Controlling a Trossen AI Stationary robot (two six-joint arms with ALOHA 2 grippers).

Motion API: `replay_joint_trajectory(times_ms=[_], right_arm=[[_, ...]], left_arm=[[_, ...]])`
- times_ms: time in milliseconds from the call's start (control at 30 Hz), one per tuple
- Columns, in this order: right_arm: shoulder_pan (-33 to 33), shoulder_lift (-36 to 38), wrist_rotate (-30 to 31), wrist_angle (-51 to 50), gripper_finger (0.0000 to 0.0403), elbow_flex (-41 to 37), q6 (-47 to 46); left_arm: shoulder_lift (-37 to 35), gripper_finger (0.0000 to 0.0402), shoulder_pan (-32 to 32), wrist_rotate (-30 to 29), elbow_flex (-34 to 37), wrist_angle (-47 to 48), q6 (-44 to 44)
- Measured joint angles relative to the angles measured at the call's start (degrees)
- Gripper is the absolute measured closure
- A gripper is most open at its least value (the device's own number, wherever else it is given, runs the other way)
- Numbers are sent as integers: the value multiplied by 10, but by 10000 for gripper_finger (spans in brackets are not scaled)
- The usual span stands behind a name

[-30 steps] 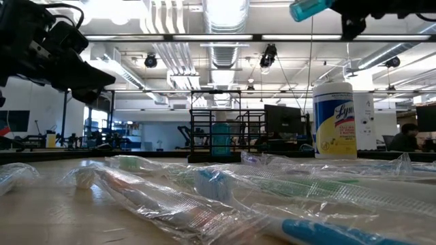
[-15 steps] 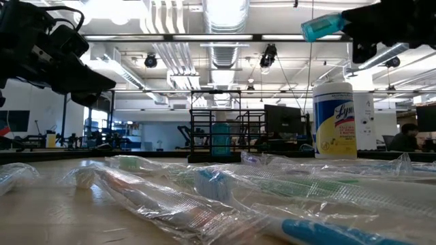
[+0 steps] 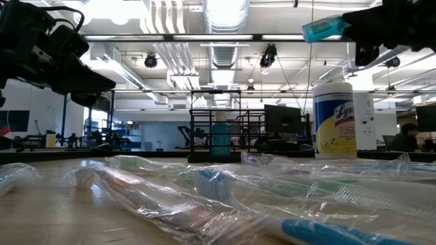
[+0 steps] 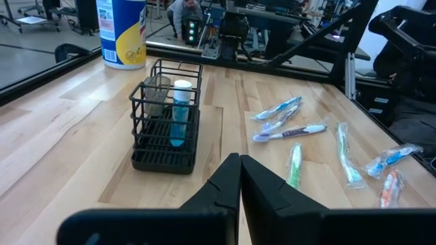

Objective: Pick & Place toothbrushing station
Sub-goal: Put the blue mouthwash bottle into the black organizer

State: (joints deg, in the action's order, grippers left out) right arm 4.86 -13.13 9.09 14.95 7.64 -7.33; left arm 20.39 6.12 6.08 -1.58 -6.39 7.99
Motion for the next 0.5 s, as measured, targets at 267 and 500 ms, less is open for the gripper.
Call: replay_joint_trajectory(times_ms=[267,500], right_arm=[[0,-115,92,-213,319,199,-7],[-9,-277,120,-384,319,383,-16]], left_arm=[[0,388,0,-14,0,0,0],[0,388,0,-15,0,0,0]])
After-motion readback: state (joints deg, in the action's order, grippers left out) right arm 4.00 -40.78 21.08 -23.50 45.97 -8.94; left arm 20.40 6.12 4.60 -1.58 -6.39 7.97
